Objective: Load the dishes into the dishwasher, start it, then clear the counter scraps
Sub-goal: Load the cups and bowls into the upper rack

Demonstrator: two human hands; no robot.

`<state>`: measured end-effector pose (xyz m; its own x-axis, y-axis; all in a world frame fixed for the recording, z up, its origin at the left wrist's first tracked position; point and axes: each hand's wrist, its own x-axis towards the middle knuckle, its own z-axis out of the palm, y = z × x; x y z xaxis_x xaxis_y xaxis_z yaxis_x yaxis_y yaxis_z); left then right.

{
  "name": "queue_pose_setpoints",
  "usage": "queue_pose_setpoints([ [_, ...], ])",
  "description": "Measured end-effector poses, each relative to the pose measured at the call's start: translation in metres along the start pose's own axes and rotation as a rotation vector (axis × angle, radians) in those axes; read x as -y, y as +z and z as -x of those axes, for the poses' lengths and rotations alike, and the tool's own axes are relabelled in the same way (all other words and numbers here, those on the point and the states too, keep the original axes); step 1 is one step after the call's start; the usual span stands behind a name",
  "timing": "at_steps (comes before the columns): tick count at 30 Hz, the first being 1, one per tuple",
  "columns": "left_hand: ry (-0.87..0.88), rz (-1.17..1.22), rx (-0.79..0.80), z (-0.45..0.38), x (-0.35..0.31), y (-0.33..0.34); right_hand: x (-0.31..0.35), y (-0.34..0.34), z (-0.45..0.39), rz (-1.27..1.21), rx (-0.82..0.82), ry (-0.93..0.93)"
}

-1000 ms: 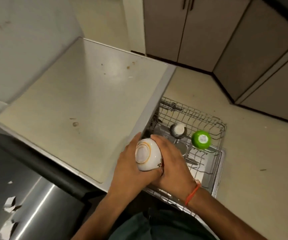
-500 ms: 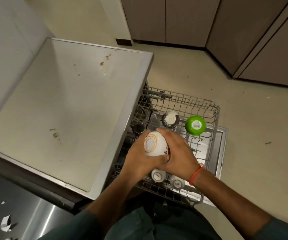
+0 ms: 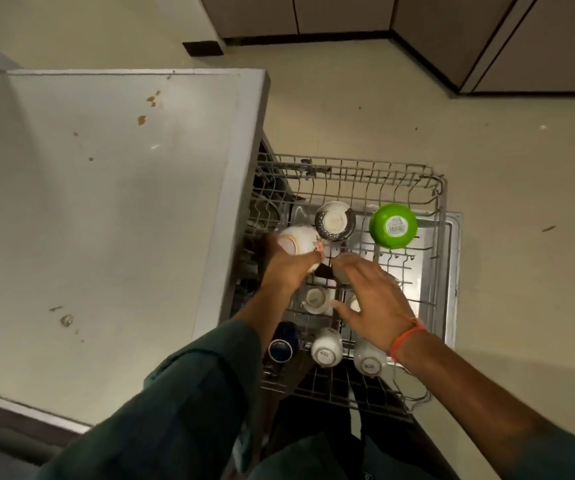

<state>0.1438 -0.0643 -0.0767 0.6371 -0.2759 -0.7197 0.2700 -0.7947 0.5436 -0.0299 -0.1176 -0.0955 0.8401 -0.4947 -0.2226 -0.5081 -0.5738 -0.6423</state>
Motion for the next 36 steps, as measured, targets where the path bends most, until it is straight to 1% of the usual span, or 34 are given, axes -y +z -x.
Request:
queue_pose_setpoints([
  [2,-0.020,-0.003,-0.106,-0.033,-0.002,0.006,-0.010,0.016,-0.005,-0.008,0.031,0.037],
  [4,0.002,-0.008,-0.183,-0.063,-0.001,0.012,-0.016,0.029,-0.008,-0.024,0.057,0.056],
  [9,-0.014,0.183,-0.303,-0.123,0.001,0.020,-0.023,0.049,-0.007,-0.100,0.047,0.105],
  [14,-0.011,0.202,-0.317,-0.159,0.005,0.031,-0.028,0.059,0.005,-0.152,0.041,0.174],
  [20,0.112,0.138,-0.340,-0.178,0.005,0.048,-0.031,0.066,0.012,-0.144,0.056,0.222],
  [24,0.063,0.094,-0.332,-0.189,0.013,0.051,-0.027,0.067,0.013,-0.166,0.040,0.243],
  [32,0.034,0.048,-0.336,-0.207,0.025,0.055,-0.027,0.066,0.013,-0.152,0.006,0.250],
  [36,0.052,0.050,-0.340,-0.211,0.027,0.056,-0.026,0.062,0.017,-0.124,-0.005,0.260],
])
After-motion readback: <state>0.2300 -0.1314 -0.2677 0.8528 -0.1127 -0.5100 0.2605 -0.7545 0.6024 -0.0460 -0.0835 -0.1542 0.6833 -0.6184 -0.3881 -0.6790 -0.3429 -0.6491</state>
